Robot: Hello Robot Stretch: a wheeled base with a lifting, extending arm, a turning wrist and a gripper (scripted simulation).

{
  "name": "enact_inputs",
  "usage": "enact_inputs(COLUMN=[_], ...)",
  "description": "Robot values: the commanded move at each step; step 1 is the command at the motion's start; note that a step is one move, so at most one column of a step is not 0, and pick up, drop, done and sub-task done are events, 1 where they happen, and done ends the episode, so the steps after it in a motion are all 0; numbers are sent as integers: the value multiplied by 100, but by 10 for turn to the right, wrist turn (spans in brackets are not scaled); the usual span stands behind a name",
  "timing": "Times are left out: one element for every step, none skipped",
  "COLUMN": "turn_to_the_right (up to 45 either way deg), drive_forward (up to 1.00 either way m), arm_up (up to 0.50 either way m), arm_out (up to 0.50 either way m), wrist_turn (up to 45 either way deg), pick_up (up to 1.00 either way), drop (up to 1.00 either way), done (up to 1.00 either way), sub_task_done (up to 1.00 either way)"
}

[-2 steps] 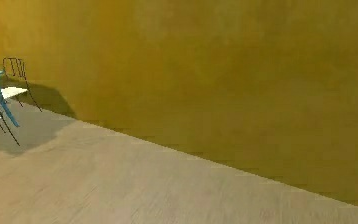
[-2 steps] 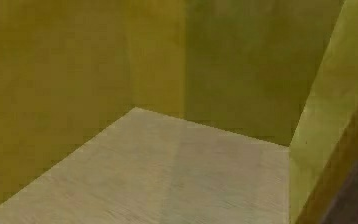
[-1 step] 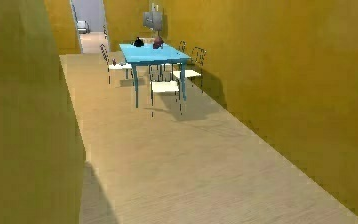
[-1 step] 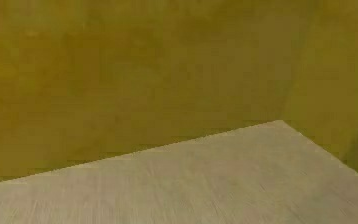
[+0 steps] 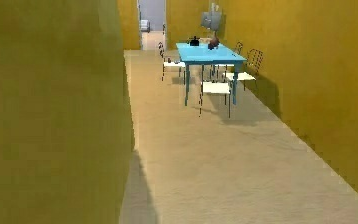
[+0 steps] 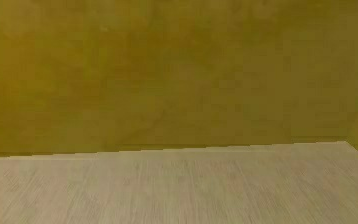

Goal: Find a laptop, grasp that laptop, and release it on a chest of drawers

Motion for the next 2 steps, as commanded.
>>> enact_inputs(turn_to_the_right=[0, -30], drive_forward=[100, 0], arm_up=[0, 0], arm_out=[0, 0], wrist_turn=[0, 0], pick_up=[0, 0], drop=[0, 0], done=[0, 0], sub_task_done=[0, 0])
